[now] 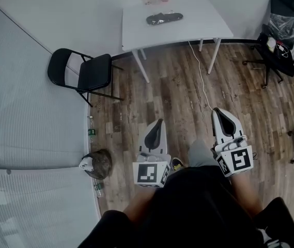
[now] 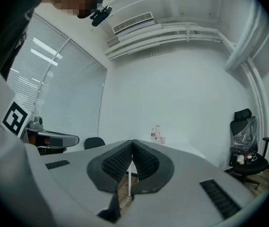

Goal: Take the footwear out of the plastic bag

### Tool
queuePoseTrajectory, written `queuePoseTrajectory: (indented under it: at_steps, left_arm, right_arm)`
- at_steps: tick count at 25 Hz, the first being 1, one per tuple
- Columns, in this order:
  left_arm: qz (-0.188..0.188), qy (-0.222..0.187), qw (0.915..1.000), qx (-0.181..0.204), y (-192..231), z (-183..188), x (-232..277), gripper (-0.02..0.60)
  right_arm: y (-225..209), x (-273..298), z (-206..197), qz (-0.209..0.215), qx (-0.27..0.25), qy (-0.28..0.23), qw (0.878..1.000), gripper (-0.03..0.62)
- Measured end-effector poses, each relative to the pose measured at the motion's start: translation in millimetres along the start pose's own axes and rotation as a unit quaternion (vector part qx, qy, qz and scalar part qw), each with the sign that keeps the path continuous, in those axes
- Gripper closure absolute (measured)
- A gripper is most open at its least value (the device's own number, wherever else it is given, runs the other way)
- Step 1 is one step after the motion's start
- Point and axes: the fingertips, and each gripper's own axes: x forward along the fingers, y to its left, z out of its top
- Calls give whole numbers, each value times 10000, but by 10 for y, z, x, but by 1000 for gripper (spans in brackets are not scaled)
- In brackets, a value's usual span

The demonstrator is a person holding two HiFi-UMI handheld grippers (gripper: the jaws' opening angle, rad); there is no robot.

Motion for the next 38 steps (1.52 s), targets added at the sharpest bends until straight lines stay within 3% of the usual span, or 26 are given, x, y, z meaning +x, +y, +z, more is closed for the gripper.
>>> queuePoseTrajectory:
  at_steps: [8, 15, 26, 38]
  left_arm:
    - [3, -79, 9999, -144, 164, -66, -190, 558]
    - [16, -48, 9999, -120, 277, -52, -50, 558]
    - [-33, 115, 9999, 8, 539, -81, 784, 558]
    - [26, 435, 9991, 3, 904, -123, 2064, 558]
  right_arm:
    - [277, 33, -33, 158, 56, 109, 9998, 576]
    - [377, 215, -64, 385, -79, 137, 9991, 576]
    - [-219, 930, -306, 261, 370, 232, 9987, 576]
    - [-973, 1996, -568, 344, 347, 537, 9974, 576]
